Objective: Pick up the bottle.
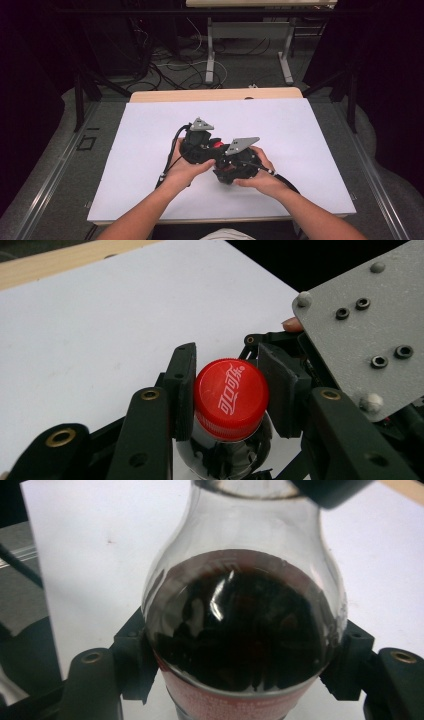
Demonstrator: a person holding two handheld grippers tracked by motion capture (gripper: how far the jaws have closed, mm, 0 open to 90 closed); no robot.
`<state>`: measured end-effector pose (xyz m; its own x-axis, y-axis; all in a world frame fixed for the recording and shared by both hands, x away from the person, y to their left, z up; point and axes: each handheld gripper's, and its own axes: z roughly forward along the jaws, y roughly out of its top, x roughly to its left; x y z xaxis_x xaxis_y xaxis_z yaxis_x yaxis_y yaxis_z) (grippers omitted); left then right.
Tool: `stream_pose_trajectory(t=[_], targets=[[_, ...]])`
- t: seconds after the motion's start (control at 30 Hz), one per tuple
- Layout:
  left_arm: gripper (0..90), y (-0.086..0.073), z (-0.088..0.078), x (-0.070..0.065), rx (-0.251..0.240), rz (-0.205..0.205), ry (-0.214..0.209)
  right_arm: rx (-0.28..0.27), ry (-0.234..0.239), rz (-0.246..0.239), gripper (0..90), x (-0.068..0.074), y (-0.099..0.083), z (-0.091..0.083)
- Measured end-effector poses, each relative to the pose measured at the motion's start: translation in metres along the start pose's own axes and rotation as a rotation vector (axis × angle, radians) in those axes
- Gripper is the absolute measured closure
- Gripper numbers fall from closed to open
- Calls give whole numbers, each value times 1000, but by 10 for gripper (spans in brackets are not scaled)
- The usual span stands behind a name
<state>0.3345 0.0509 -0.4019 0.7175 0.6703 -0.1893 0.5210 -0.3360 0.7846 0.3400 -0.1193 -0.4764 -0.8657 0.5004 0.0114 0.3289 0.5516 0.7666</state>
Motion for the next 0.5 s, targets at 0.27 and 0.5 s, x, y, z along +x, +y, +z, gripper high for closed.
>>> stream_pose_trajectory(t=[0.27,0.5], targets=[[484,9,-11,18,32,124,-175,-11,68,-29,302,1,0,-4],[519,13,-15,31,88,192,-368,-8,161,-54,302,5,0,-5]])
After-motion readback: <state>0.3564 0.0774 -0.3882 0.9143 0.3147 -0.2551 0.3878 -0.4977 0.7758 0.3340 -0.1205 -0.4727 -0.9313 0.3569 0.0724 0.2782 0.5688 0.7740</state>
